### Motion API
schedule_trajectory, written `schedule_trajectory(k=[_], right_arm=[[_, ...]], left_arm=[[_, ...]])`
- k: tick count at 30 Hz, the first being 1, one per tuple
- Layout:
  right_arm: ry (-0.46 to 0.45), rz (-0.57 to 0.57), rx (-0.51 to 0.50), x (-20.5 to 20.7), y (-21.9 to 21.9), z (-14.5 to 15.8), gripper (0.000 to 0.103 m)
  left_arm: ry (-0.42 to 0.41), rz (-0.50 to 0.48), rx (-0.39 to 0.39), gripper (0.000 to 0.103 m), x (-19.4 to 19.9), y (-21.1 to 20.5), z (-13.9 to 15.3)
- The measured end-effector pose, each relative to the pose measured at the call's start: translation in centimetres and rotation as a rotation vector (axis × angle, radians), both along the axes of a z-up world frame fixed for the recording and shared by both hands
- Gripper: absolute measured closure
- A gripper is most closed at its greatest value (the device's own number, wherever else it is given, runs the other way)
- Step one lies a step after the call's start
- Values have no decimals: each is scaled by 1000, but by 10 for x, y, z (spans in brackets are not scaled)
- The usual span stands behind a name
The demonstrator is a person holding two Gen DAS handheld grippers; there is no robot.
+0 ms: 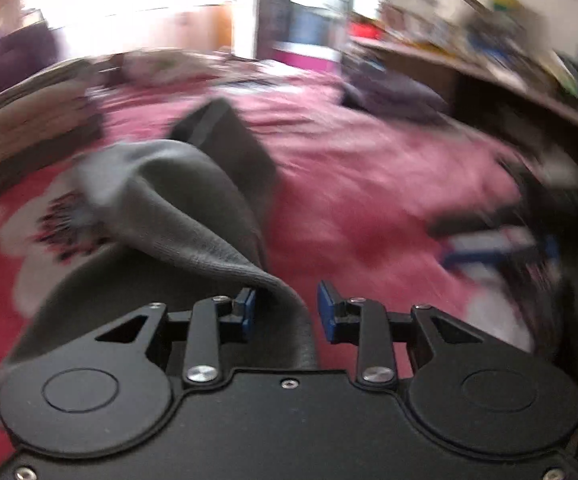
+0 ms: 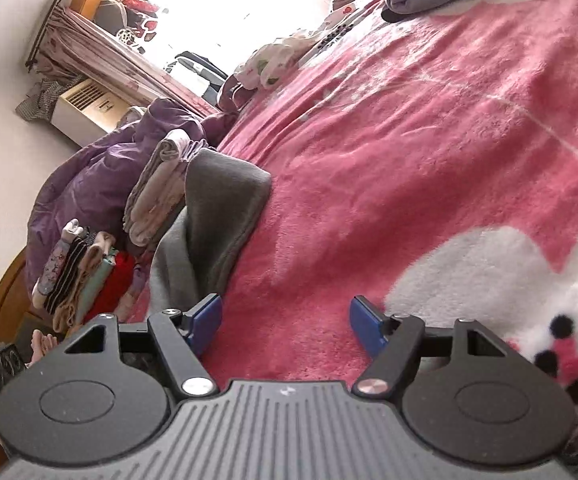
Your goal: Fold clothes
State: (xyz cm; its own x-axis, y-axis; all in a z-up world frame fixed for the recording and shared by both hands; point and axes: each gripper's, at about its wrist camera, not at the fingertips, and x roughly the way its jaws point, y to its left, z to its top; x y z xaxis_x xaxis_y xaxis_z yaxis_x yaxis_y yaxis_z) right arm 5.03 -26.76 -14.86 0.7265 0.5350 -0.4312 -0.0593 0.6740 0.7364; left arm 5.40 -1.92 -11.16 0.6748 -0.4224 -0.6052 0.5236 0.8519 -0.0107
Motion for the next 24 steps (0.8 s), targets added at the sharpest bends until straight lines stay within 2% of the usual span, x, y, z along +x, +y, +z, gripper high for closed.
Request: schedule_trajectory(k=[2,5,8,11,14,18,19,21,24], right_arm=[[-11,11,-6,0,1,4,35],[-35,43,-37,2,8,12,35],[-92,102,-110,4,24,33,35],[-175,190,-244,8,56,62,35],[-253,283,-415,15,96,87,35],[-315,373,-585,30,152,109,35],[-328,388,-625,34,165,111,35],[-354,426,-727,39,194,111,35],[-387,502,-836,43,229,103,34]], left_arm=[[7,-90,61,74,-7,-10,-8],[16,-174,106,74,-18,-17,-15],[32,-223,106,70,-28,-17,-15],[54,-231,58,57,-35,-6,-9],[54,-195,38,57,-42,13,0],[55,-87,24,57,-49,47,10],[56,-56,23,56,-50,55,11],[48,16,14,44,-52,70,14],[42,101,-24,44,-52,89,17]])
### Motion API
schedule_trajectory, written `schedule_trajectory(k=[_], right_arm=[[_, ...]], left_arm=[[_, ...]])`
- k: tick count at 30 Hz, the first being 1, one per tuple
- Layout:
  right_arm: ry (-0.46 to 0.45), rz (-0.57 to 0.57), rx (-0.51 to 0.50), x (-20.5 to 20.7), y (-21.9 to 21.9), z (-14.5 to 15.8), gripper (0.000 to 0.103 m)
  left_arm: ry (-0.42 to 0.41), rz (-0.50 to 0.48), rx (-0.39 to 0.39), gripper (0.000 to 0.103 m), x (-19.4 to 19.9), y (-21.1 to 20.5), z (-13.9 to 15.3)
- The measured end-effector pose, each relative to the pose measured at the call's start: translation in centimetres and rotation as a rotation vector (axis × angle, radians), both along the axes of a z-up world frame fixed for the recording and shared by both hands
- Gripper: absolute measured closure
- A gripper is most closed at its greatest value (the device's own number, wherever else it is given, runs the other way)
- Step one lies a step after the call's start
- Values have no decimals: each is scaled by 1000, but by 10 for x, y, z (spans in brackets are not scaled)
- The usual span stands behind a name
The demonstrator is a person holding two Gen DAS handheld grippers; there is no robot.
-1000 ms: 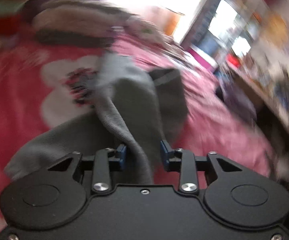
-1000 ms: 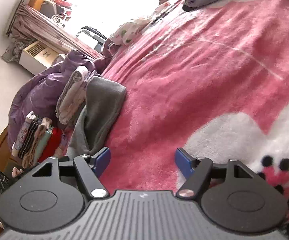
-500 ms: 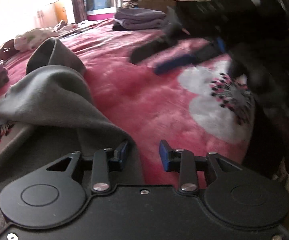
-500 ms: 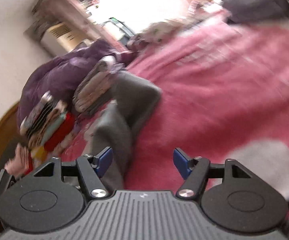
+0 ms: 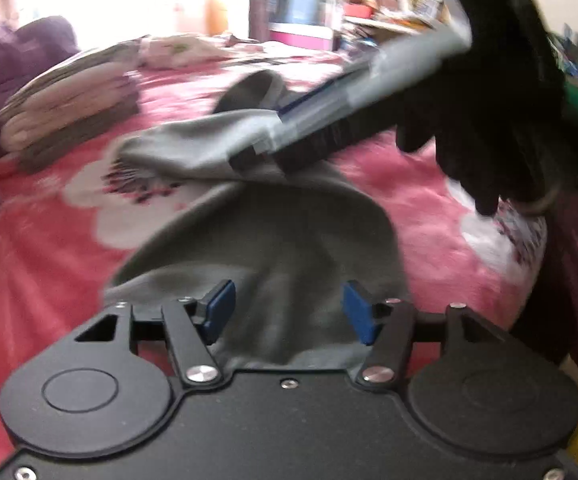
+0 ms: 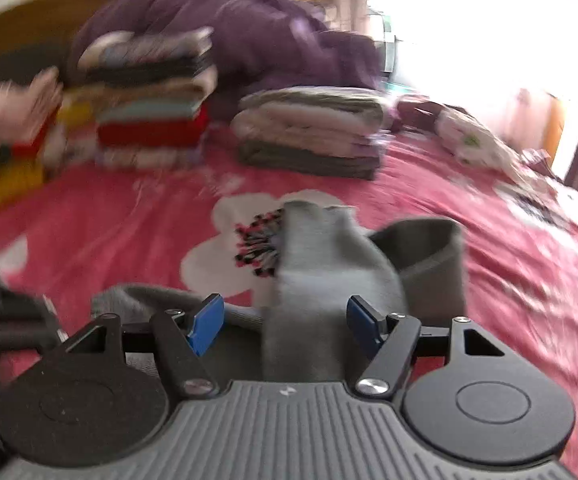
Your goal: Fold clothes
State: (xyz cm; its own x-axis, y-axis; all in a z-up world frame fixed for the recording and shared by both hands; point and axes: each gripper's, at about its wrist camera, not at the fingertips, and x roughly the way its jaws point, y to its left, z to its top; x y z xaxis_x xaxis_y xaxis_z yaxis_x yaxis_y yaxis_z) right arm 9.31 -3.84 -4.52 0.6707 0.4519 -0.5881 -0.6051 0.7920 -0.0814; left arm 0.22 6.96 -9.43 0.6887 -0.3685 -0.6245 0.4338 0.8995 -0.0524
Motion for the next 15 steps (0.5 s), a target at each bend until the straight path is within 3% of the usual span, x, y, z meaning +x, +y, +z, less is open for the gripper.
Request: schedule_trajectory(k=[5,8,9,10,15], right_arm=[[-158,-8,-313,2,39,-28,34],[-160,-27,-353,7,32,-34,61],[-162,-49,-334,8,24,-32,77],[-164,-72,-311,10,16,-30,82],[-101,-266,-26,14,-55,-8,89]], left_arm=[[32,47,24,43,5,5,-7],[30,55,58,43,8,1,-7],[32,56,59,42,9,4,-7],[34,58,60,41,9,5,-7],[60,102,74,38,14,8,-11]])
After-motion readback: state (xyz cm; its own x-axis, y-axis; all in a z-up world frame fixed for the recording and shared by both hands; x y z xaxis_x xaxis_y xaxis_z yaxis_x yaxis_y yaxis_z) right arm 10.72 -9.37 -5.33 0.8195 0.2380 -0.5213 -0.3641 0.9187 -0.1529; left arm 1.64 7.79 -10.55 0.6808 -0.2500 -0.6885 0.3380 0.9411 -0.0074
